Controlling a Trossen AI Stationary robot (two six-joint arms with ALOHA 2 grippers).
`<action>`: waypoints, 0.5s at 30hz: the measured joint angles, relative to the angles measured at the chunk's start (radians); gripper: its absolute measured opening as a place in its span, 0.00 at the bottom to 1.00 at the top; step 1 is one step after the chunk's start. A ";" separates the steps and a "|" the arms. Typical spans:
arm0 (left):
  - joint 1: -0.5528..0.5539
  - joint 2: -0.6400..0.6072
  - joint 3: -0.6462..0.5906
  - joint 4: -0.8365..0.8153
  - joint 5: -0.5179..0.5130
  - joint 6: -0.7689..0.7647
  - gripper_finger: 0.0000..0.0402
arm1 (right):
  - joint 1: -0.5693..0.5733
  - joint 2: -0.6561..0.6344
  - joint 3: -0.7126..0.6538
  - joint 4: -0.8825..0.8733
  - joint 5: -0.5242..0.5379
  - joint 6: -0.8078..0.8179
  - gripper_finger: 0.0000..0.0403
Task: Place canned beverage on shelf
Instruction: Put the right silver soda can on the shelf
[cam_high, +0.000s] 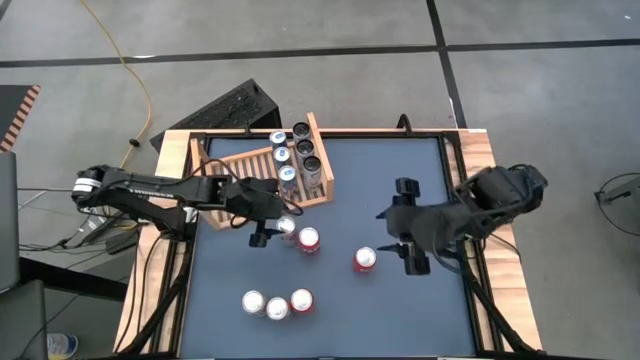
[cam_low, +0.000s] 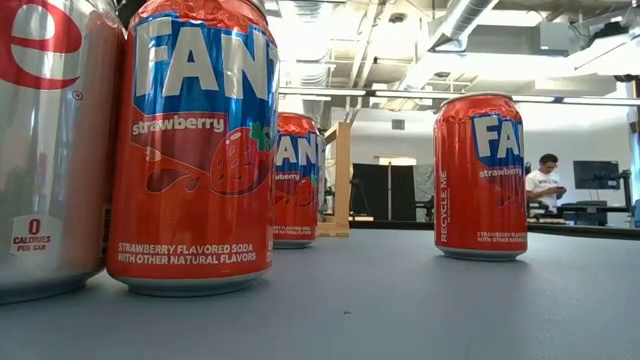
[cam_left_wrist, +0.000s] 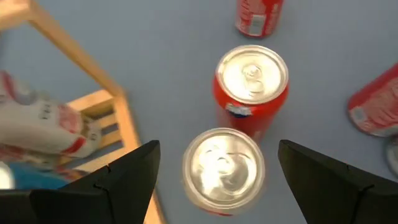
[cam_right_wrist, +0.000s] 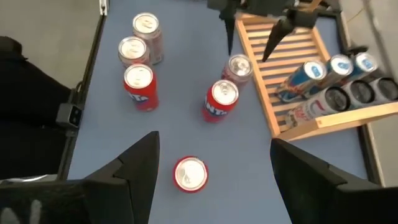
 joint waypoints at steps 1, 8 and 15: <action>0.002 0.005 0.000 0.003 0.022 -0.004 0.79 | 0.012 0.000 0.000 0.000 0.019 0.000 0.69; 0.040 0.052 0.000 0.018 0.136 0.009 0.79 | 0.058 0.012 0.000 0.000 0.049 0.003 0.69; 0.069 0.121 0.000 0.016 0.160 0.023 0.79 | 0.066 0.011 0.000 0.000 0.052 0.038 0.69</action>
